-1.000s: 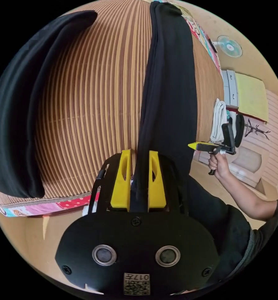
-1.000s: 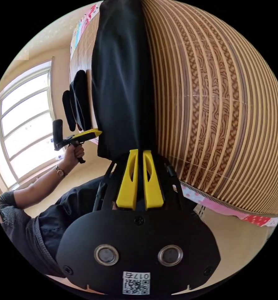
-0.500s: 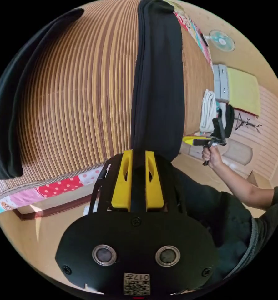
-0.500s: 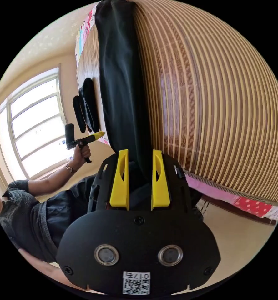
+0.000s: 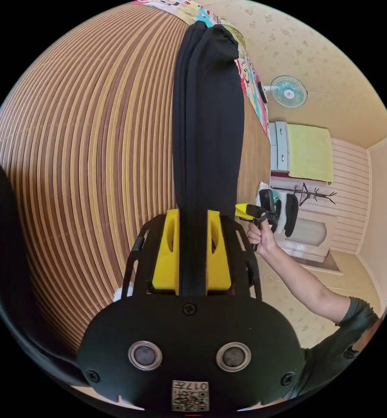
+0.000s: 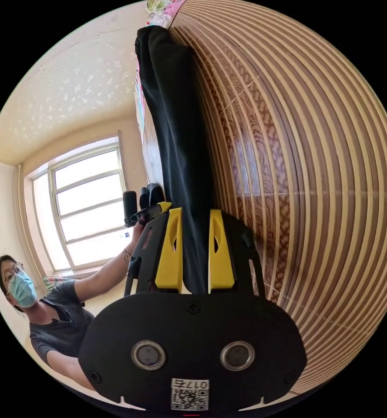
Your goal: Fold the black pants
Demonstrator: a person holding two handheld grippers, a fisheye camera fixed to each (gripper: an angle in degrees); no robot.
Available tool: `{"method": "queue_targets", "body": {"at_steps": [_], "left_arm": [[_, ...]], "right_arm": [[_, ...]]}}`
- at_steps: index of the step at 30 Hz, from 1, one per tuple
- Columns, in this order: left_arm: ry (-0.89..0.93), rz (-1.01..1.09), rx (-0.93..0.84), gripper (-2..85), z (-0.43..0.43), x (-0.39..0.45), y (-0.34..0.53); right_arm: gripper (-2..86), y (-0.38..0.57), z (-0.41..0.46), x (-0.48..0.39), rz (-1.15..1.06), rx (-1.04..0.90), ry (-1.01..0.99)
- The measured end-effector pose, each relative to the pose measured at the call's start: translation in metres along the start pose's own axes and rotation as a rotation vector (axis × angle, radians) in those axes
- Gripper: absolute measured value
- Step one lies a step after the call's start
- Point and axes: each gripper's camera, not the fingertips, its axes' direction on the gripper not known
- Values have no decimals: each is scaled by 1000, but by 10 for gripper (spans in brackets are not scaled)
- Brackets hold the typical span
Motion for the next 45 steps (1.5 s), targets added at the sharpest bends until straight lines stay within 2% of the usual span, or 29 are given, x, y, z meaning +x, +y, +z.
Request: {"method": "queue_targets", "body": {"at_steps": [3, 5, 10, 16, 19, 23, 27, 30, 35, 40, 45], "left_arm": [[126, 39, 38, 46, -10, 4, 26], [224, 75, 69, 40, -22, 11, 50], [420, 240, 107, 37, -59, 55, 129], [436, 446, 132, 37, -99, 150, 243], [482, 561, 182, 36, -127, 201, 291], [508, 811, 258, 36, -175, 286, 343], [538, 1040, 343, 37, -213, 358, 373], [484, 963, 405, 38, -219, 375, 359], [263, 732, 449, 37, -183, 361, 293], [73, 624, 450, 37, -133, 327, 221], [-14, 472, 305, 39, -57, 249, 183]], "right_arm": [[42, 22, -12, 4, -29, 33, -122], [33, 50, -25, -4, -108, 49, -270], [25, 130, -49, -49, -249, 41, -406], [16, 242, -82, -156, -446, 53, -274], [15, 287, -103, -212, -589, 88, -312], [15, 333, -136, -303, -844, 122, -318], [15, 351, -160, -369, -999, 153, -270], [14, 335, -172, -389, -964, 196, -138], [12, 237, -158, -344, -686, 194, 62], [13, 171, -138, -289, -570, 188, 70], [18, 181, -89, -223, -442, 105, 207]]}}
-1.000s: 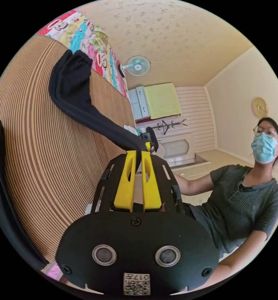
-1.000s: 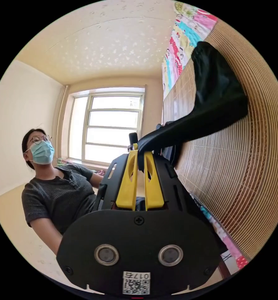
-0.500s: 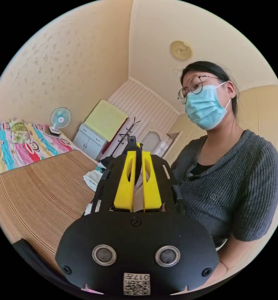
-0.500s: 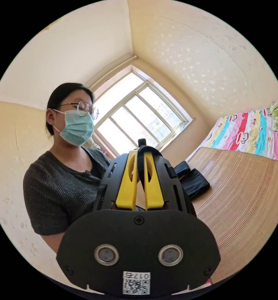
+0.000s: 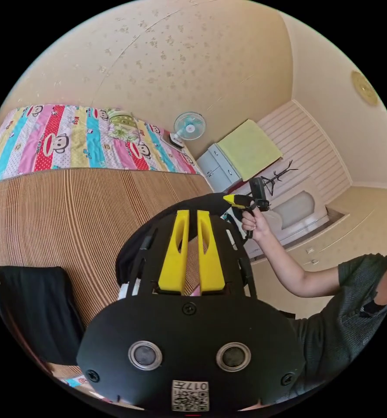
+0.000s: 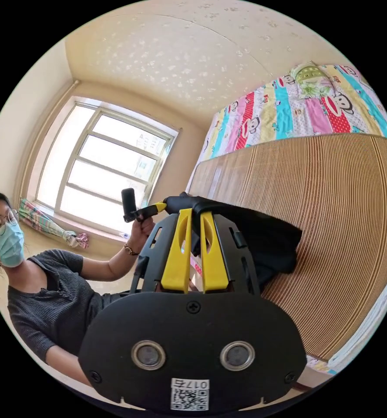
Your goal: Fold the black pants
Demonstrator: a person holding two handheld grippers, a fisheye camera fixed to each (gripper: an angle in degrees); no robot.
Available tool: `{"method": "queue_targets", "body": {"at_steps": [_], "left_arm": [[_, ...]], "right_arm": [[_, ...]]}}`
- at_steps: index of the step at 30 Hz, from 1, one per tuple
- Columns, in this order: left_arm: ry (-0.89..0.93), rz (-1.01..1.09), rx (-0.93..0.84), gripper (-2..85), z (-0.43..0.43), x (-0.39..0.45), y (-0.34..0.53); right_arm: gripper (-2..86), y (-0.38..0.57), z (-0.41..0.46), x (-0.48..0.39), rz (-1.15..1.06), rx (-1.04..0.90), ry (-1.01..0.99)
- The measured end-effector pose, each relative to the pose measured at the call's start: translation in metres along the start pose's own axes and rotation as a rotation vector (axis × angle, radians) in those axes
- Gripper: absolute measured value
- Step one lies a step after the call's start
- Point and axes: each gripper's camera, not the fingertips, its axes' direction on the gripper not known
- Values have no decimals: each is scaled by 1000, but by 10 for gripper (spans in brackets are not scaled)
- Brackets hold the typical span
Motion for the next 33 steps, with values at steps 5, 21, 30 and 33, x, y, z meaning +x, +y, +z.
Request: {"method": "queue_targets", "body": {"at_steps": [5, 21, 30, 33], "left_arm": [[-9, -180, -228, 41, 83, -60, 87], [29, -513, -210, 174, 159, -264, 66], [134, -566, -303, 154, 200, -323, 44], [162, -582, -309, 128, 189, -322, 60]], "right_arm": [[32, 113, 77, 89, 338, -122, 35], [220, 51, 108, 188, 511, -129, -39], [173, 44, 136, 216, 655, -50, -174], [142, 80, 128, 213, 673, 8, -328]]}}
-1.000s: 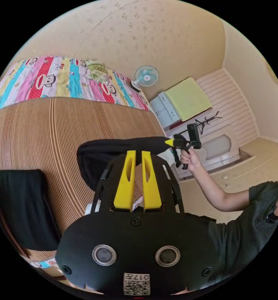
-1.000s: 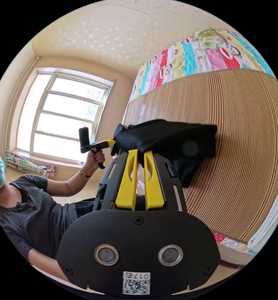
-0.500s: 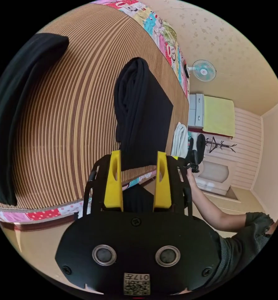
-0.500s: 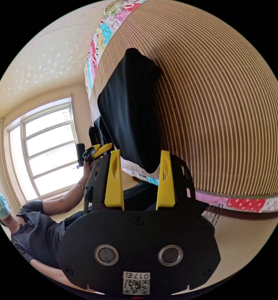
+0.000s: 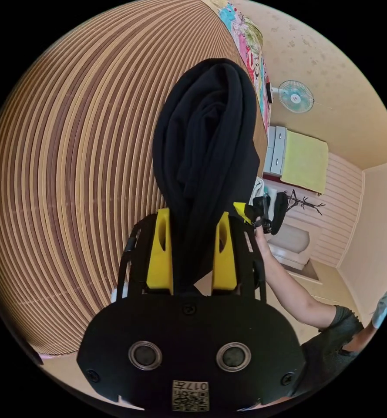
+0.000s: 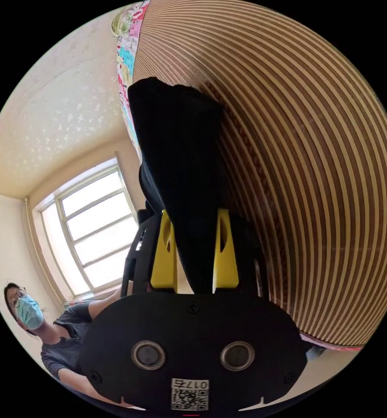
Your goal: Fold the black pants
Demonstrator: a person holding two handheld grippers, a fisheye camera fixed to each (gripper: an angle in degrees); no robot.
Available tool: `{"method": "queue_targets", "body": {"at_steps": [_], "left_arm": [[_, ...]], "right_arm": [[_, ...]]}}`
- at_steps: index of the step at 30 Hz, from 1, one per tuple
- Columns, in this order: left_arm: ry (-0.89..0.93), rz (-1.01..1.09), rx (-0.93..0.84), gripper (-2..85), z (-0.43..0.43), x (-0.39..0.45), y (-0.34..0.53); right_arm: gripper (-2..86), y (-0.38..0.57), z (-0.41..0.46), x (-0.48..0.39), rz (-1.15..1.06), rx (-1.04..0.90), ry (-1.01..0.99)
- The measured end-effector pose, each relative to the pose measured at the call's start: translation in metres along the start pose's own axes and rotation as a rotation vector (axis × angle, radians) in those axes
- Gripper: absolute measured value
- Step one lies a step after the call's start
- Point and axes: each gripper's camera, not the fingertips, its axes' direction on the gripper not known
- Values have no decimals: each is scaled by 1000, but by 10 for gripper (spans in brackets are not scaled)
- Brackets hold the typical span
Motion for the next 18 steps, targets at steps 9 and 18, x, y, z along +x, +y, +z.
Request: {"method": "queue_targets", "body": {"at_steps": [9, 18], "left_arm": [[145, 78, -173, 93, 37, 50, 100], [228, 328, -221, 91, 142, 226, 74]], "right_arm": [[105, 143, -91, 9, 8, 37, -130], [92, 200, -296, -60, -234, 285, -70]]}}
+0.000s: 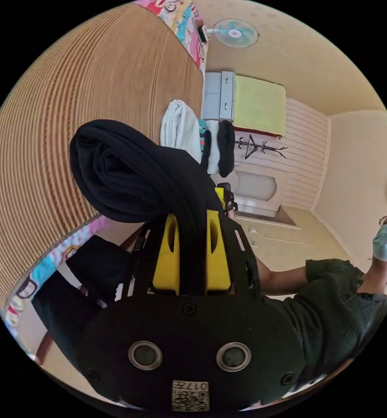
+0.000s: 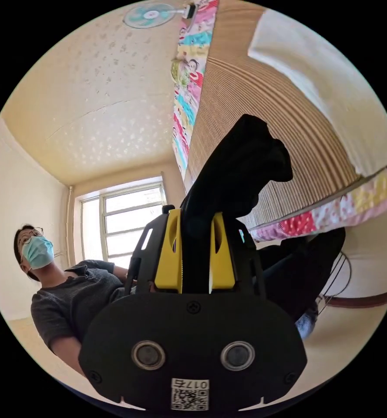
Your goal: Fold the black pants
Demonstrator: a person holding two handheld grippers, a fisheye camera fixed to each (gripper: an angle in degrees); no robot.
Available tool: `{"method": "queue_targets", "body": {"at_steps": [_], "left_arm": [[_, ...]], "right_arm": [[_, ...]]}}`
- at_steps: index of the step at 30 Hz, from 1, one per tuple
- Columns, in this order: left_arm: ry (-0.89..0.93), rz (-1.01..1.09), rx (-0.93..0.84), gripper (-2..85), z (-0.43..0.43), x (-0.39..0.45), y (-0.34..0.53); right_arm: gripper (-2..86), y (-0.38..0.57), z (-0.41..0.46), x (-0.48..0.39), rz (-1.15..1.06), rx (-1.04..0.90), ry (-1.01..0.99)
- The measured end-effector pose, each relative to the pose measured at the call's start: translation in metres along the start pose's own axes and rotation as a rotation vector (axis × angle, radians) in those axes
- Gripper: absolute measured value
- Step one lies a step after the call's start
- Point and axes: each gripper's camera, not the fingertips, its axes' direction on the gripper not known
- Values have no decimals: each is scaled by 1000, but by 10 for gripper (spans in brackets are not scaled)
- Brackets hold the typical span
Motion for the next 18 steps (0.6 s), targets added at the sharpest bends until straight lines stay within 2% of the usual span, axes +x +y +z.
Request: {"method": "queue_targets", "body": {"at_steps": [3, 4, 6, 7, 8, 10, 13, 17, 18], "left_arm": [[9, 80, 4, 92, 45, 30, -62], [0, 92, 4, 93, 56, 34, -75], [-66, 95, 20, 98, 102, 37, -124], [-90, 80, 22, 100, 116, 34, -134], [-147, 15, 8, 106, 141, 23, -151], [-237, -122, -43, 107, 173, 0, -161], [-333, -167, -145, 85, 192, -21, -148], [-482, -194, -279, 81, 153, -64, -83], [-536, -237, -314, 80, 127, -84, -55]], "right_arm": [[93, -35, -60, -28, -103, 60, 144], [94, -50, -80, -36, -97, 101, 255], [93, -68, -99, -50, -103, 171, 546], [89, -76, -104, -60, -83, 236, 797], [79, -79, -105, -68, -57, 318, 951], [56, -79, -99, -74, -95, 367, 966], [24, -82, -74, -40, -49, 273, 875], [10, -76, -32, 70, 132, 56, 936], [9, -73, -32, 80, 113, 65, 915]]}}
